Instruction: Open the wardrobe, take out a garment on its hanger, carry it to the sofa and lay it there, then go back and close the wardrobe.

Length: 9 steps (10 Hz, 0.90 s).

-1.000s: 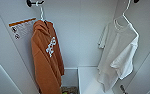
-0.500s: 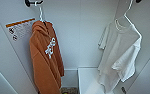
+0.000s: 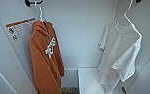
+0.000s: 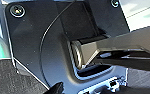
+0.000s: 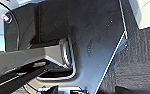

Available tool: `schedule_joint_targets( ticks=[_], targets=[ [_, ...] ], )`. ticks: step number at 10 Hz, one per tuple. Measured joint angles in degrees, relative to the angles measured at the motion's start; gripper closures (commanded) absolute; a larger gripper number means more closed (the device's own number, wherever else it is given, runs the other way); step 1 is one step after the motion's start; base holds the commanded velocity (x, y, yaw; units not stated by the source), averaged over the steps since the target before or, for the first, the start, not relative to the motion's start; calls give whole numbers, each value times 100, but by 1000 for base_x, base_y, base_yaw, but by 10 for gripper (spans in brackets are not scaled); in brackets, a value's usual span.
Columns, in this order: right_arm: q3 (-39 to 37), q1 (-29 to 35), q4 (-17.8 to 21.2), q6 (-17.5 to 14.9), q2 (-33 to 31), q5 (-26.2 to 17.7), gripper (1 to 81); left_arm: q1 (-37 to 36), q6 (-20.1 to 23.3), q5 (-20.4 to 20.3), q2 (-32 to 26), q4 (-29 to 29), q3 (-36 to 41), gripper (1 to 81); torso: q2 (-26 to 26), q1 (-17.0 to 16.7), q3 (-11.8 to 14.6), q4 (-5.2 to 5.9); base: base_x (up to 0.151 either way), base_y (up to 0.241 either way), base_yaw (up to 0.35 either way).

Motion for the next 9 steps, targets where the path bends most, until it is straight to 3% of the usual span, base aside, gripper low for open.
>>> schedule_joint_targets(
  ticks=[4,5,6,9],
  targets=[
    [69,-16,2,13,0,9,10,-44,0,41,11,-1,0,10,0,0,0,-11,0,0,0],
    [80,-20,2,5,0,20,10,-90,-4,40,9,-6,-2,10,0,0,0,-83,0,0,0],
    [80,-17,2,7,2,27,10,-110,-4,38,12,-9,-6,10,0,0,0,-231,0,0,0],
    [74,-17,2,9,-17,27,10,-112,-6,16,23,-11,2,10,0,0,0,-822,0,0,0]
  ],
)
